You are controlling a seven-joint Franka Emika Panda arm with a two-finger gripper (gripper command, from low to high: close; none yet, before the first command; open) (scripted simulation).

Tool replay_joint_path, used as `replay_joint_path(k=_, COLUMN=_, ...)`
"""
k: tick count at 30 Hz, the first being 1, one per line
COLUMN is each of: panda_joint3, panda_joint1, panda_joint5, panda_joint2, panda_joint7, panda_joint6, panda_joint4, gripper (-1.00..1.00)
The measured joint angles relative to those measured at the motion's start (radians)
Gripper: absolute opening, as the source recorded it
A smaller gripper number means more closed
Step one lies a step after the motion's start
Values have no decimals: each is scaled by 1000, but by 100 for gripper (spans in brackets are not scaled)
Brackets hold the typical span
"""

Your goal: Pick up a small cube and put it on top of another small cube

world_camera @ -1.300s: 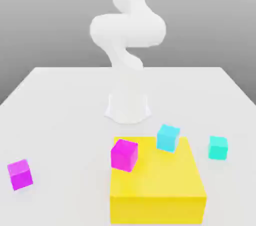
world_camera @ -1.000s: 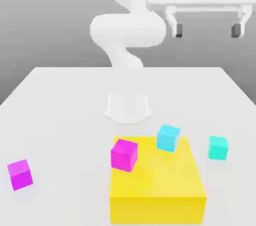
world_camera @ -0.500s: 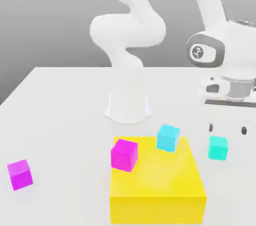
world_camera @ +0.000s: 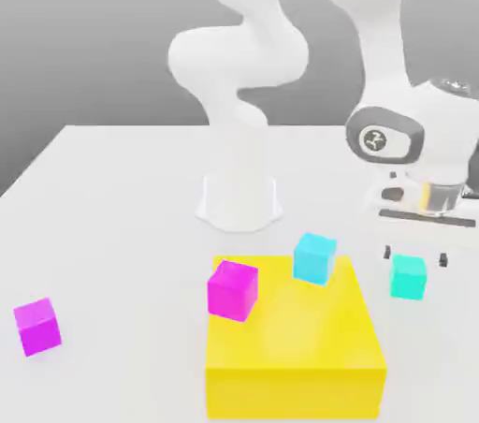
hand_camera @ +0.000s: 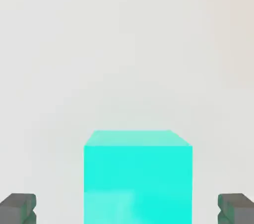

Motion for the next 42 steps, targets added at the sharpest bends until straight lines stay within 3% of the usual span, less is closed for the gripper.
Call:
replay_joint_path(k=8, panda_joint3=-189, panda_joint1=138, panda_joint5=-197, panda_joint2=88, panda_joint7=150, panda_joint6=90, panda_joint4=22, gripper=0)
replay_joint_path(k=9, panda_joint3=-215, panda_joint1=159, panda_joint5=-219, panda_joint2=98, panda_joint7=168, panda_joint6=103, panda_joint4=24, gripper=-100)
replay_joint_path(k=17, panda_joint3=-201, panda_joint1=148, panda_joint5=-206, panda_joint2=92, panda_joint7=157, panda_joint6=98, panda_joint4=23, gripper=-100)
replay_joint_path(k=31, panda_joint3=82, panda_joint1=-51, panda_joint5=130, panda_joint2=-60, panda_joint7=-95, panda_joint6=-30, panda_joint4=-18, gripper=-100)
replay_joint_path(k=40, panda_joint3=177, panda_joint1=-96, panda_joint5=366, panda_joint2=-174, panda_joint7=-269, panda_joint6=-49, panda_joint4=-62, gripper=-100)
replay_joint_path(k=42, panda_joint3=179, panda_joint1=-111, panda_joint5=380, panda_joint2=-176, panda_joint7=-328, panda_joint6=-44, panda_joint4=-54, gripper=-100)
